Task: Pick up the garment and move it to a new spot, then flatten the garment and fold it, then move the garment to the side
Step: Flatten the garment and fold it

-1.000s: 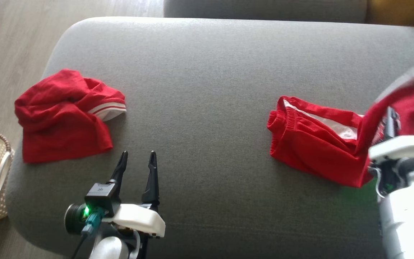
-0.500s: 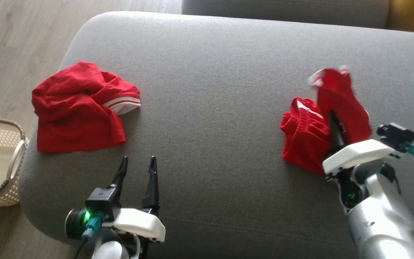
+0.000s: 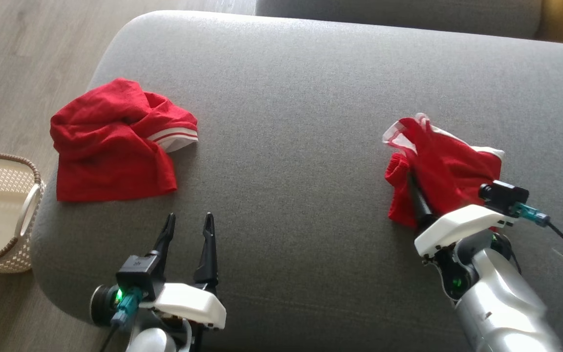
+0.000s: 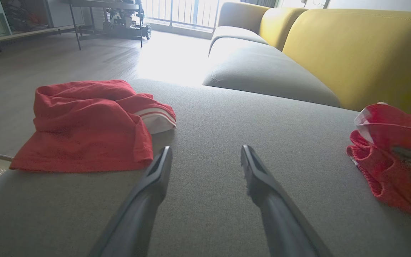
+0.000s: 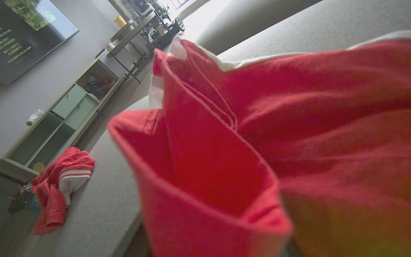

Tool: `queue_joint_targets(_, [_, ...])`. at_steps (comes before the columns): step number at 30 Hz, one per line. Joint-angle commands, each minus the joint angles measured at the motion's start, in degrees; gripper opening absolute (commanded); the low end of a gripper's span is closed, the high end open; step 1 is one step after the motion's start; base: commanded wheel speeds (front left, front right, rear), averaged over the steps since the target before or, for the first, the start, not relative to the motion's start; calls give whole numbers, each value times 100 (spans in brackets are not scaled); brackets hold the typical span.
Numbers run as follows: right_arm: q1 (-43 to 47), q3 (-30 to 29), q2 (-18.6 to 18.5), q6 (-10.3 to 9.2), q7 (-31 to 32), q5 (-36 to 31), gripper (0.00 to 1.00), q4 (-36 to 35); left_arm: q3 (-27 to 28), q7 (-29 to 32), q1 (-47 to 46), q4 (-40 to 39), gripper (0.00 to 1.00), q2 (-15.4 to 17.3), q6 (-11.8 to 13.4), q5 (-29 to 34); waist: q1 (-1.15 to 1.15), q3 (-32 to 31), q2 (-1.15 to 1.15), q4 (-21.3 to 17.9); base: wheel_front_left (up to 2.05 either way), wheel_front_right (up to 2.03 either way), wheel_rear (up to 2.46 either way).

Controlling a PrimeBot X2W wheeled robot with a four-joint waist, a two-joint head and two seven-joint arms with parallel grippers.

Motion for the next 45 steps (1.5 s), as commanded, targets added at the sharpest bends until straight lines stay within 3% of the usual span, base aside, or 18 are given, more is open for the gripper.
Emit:
queue_joint_targets(1, [-147, 214, 67, 0, -85, 86, 100, -178, 140, -30, -152, -175, 100, 2, 38, -15, 0, -1, 0, -6, 0, 0, 0])
queue_joint_targets(15, [195, 1592, 67, 0, 41, 861, 100, -615, 101, -30, -179, -178, 100, 2, 70, -49, 0, 58, 0, -127, 0, 0, 0])
queue_joint_targets(23, [11, 1822, 67, 0, 13, 1054, 100, -287, 84, -30, -231, -160, 100, 2, 90, -58, 0, 123, 0, -139, 0, 0, 0])
queue_joint_targets(29, [-120, 1679, 67, 0, -77, 962, 100, -417, 161, -30, -205, -156, 100, 2, 87, -25, 0, 16, 0, -308, 0, 0, 0])
queue_joint_targets(38, [2, 724, -246, 0, -88, 581, 100, -1402, 360, -30, -159, -279, 100, 2, 74, 32, 0, -223, 0, -783, 0, 0, 0])
queue_joint_targets(45, [517, 74, -807, 0, -85, -1010, 100, -2203, 583, -30, -124, -392, 100, 1, 56, 79, 0, -340, 0, -1166, 0, 0, 0])
